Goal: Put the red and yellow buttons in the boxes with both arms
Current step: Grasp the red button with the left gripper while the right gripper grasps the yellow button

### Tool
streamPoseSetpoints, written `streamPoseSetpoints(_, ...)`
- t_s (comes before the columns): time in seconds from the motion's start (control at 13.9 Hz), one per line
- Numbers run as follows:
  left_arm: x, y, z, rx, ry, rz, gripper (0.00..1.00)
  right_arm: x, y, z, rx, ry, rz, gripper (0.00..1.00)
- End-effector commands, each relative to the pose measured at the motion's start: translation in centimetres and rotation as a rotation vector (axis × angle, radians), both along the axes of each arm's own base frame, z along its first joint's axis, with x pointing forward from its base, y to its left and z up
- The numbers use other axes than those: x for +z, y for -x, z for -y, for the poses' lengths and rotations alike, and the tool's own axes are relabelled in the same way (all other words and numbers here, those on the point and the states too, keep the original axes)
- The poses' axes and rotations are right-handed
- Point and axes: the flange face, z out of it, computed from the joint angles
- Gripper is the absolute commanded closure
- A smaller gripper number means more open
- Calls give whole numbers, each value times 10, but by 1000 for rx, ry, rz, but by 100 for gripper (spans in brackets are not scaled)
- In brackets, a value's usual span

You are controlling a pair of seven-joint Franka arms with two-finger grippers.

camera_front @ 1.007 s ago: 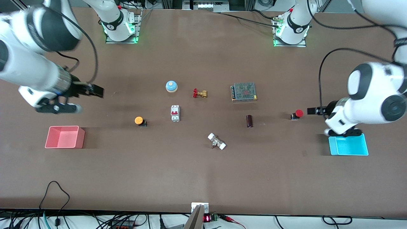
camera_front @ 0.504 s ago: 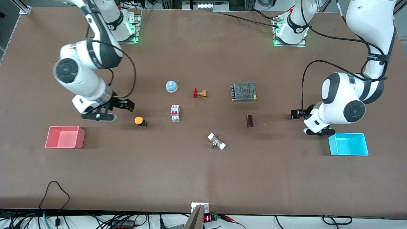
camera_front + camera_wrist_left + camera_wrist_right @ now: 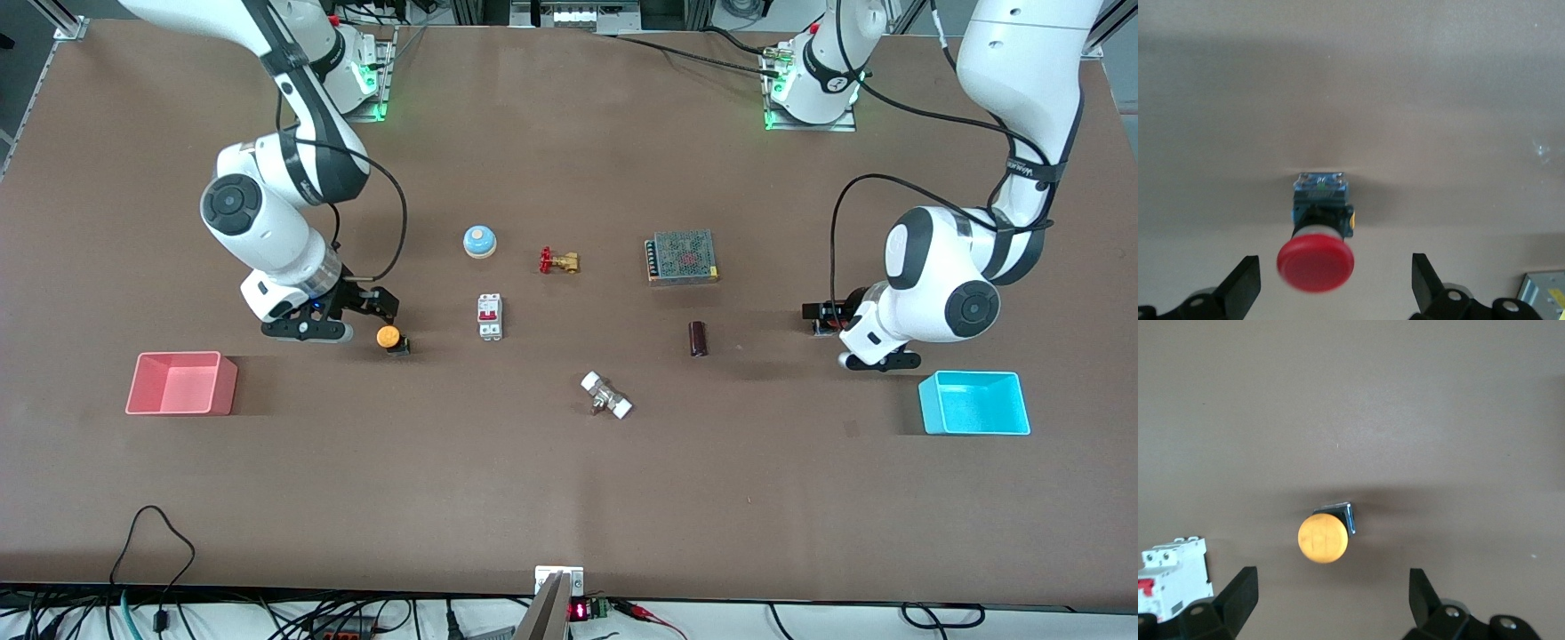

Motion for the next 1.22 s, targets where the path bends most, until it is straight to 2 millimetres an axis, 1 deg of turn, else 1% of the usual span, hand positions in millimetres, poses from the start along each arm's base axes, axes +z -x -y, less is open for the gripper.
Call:
streamPoseSetpoints(0.0, -13, -1, -3, 26, 8, 9, 0, -22, -10, -10, 36, 16, 11, 0)
streamPoseSetpoints(0.14, -22, -3, -7, 19, 7, 24, 0, -27, -18, -12, 31, 13, 12, 0)
streamPoseSetpoints(0.29, -23, -2, -7, 12, 7, 17, 0, -33, -22, -13, 26, 8, 5, 0)
streamPoseSetpoints(0.43, -25, 0, -8, -3, 9, 11, 0, -48, -20, -13, 28, 13, -14, 0)
streamPoseSetpoints(0.5, -25, 1, -8, -3, 9, 5, 2, -54, -21, -14, 29, 13, -19, 0)
streamPoseSetpoints(0.65, -24, 1, -9, -2, 10, -7, 14, -59, -27, -17, 29, 6, -6, 0)
streamPoseSetpoints(0.72, -24, 1, -10, -5, 10, -7, 32, -63, -26, -17, 32, 8, -11, 0)
streamPoseSetpoints(0.86, -24, 0, -11, -3, 10, -5, 43, -69, -24, -20, 44, 11, -21, 0)
streamPoseSetpoints(1.08, -23, -2, -12, 1, 11, -2, 53, -76, -23, -24, 52, 11, -21, 0)
streamPoseSetpoints(1.15, -21, -3, -12, 1, 11, 1, 58, -81, -23, -24, 56, 8, -17, 4)
